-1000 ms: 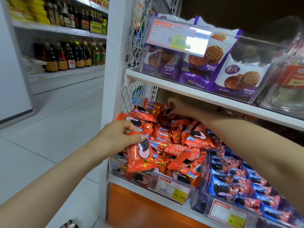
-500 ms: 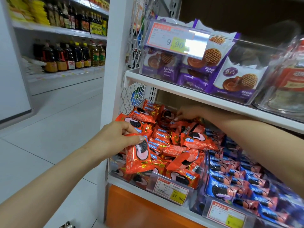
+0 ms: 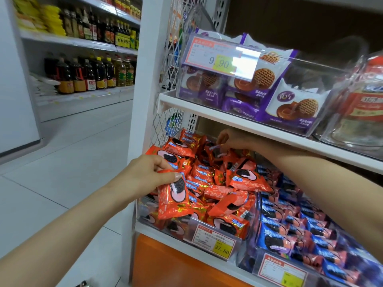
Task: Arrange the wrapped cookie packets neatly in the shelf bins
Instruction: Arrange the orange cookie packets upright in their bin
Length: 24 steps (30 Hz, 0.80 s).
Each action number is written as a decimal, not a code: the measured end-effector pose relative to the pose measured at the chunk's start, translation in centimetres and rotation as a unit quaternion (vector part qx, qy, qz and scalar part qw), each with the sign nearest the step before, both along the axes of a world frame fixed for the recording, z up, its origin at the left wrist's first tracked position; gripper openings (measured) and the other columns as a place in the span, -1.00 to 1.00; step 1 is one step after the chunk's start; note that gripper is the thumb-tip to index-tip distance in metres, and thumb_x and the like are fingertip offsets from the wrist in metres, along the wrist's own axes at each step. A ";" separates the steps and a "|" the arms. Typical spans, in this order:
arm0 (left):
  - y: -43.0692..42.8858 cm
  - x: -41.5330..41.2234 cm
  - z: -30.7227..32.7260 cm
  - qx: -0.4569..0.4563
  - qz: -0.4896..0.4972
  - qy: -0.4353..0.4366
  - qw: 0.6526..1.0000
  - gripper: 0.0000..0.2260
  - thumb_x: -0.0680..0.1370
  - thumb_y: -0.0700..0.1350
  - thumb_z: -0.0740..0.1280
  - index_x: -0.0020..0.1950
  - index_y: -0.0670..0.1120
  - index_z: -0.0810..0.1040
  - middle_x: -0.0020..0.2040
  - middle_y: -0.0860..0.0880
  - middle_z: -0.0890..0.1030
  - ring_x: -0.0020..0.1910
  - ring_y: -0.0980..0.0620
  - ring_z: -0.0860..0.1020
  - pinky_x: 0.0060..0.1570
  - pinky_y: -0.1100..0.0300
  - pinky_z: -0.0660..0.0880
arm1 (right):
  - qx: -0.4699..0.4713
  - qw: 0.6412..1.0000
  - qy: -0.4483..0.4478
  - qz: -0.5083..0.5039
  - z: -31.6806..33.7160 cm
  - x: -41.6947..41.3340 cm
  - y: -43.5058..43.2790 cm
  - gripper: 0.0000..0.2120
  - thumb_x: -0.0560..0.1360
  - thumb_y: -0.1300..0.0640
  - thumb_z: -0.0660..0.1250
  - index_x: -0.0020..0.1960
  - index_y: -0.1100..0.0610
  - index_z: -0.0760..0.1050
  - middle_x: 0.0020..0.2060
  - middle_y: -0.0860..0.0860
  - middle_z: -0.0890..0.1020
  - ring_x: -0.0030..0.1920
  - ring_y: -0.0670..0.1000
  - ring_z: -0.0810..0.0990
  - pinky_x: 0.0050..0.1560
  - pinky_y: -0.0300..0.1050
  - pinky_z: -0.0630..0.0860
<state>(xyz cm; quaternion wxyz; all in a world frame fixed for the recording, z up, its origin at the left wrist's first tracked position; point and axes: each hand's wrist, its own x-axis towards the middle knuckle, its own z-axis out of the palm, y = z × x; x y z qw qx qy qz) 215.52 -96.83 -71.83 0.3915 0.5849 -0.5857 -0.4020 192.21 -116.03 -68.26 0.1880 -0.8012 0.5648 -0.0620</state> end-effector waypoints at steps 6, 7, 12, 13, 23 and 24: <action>0.1 -0.3 0.2 0.002 -0.005 -0.007 1.000 -0.86 0.42 -0.05 0.46 -0.14 -0.09 0.58 -0.08 -0.14 0.66 -0.06 -0.10 0.64 0.05 -0.09 0.56 | -0.055 0.998 -0.023 -0.017 -1.2 1.4 -0.4 -0.59 0.39 0.38 0.41 0.23 0.29 0.48 0.15 0.17 0.56 0.17 0.13 0.51 -0.13 -0.32 0.42; 0.1 -0.3 0.2 0.001 -0.005 -0.007 1.000 -0.86 0.42 -0.05 0.46 -0.15 -0.08 0.58 -0.08 -0.15 0.66 -0.07 -0.11 0.64 0.04 -0.09 0.56 | -0.066 0.998 -0.004 -0.014 -1.4 1.5 -0.4 -0.62 0.38 0.34 0.44 0.18 0.26 0.52 0.11 0.15 0.59 0.14 0.13 0.54 -0.06 -0.22 0.46; -0.1 -0.1 0.1 -0.003 -0.005 -0.008 1.000 -0.85 0.42 -0.06 0.46 -0.13 -0.10 0.58 -0.11 -0.14 0.66 -0.09 -0.10 0.64 0.01 -0.04 0.55 | -0.102 0.992 0.075 0.013 -1.5 2.2 -0.2 -0.66 0.35 0.23 0.49 0.10 0.20 0.51 0.00 0.06 0.56 -0.01 0.04 0.52 -0.14 -0.19 0.46; -0.2 0.0 0.0 -0.004 -0.005 -0.008 1.000 -0.85 0.42 -0.05 0.46 -0.13 -0.10 0.58 -0.11 -0.14 0.66 -0.11 -0.09 0.64 0.00 -0.03 0.55 | -0.088 0.994 0.063 0.023 -1.4 2.3 -0.2 -0.64 0.35 0.28 0.49 0.12 0.22 0.50 0.00 0.05 0.52 -0.01 0.03 0.49 -0.22 -0.26 0.40; -0.4 0.4 -0.4 -0.009 -0.001 0.003 1.000 -0.86 0.40 -0.07 0.47 -0.16 -0.10 0.58 -0.13 -0.16 0.64 -0.27 0.03 0.56 -0.25 0.20 0.48 | -0.106 0.994 0.024 0.013 -1.4 1.8 -0.7 -0.61 0.34 0.30 0.49 0.09 0.20 0.41 -0.03 0.04 0.43 -0.03 0.02 0.40 -0.28 -0.30 0.31; -0.4 0.4 -0.4 -0.009 -0.001 0.003 1.000 -0.85 0.40 -0.06 0.47 -0.15 -0.10 0.58 -0.12 -0.17 0.65 -0.25 0.02 0.56 -0.24 0.18 0.48 | -0.108 0.994 0.006 0.023 -1.2 1.7 -0.6 -0.66 0.35 0.31 0.47 0.03 0.16 0.40 -0.03 0.04 0.44 -0.02 0.01 0.41 -0.25 -0.32 0.33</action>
